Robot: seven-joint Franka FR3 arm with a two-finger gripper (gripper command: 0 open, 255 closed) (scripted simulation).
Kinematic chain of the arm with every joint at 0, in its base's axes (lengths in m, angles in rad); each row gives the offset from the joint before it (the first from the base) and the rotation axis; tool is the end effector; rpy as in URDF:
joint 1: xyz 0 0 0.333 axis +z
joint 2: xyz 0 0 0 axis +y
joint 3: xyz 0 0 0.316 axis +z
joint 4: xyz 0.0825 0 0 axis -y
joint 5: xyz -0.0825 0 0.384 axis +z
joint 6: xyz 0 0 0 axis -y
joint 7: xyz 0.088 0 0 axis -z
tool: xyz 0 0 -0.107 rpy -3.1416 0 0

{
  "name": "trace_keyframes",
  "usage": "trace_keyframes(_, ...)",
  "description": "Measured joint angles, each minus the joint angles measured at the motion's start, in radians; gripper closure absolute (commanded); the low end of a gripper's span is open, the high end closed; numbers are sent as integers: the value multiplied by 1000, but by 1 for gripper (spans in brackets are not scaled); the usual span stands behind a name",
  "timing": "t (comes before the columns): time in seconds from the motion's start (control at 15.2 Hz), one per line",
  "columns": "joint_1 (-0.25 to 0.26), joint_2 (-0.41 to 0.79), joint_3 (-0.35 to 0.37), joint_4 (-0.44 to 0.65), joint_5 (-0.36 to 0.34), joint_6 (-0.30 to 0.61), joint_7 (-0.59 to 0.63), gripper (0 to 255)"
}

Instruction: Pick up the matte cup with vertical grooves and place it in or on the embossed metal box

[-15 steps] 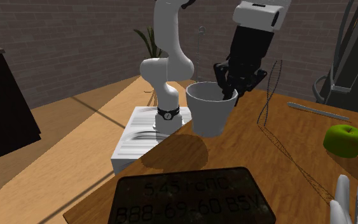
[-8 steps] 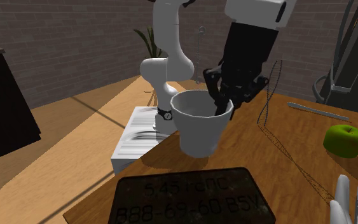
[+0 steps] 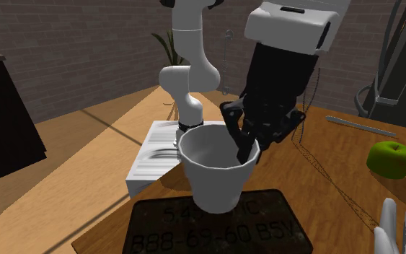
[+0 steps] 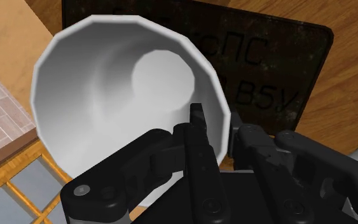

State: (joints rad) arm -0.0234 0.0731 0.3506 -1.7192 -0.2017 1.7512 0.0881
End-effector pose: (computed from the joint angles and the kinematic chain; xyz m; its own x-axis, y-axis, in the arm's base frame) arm 0.5578 0.1646 0.5316 0.9617 0.2729 -0.0241 0.2729 -0.9462 0.1738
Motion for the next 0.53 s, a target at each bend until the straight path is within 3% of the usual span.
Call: trace_keyframes(0.53,-2,11,-2,-92,-9,101,18,255)
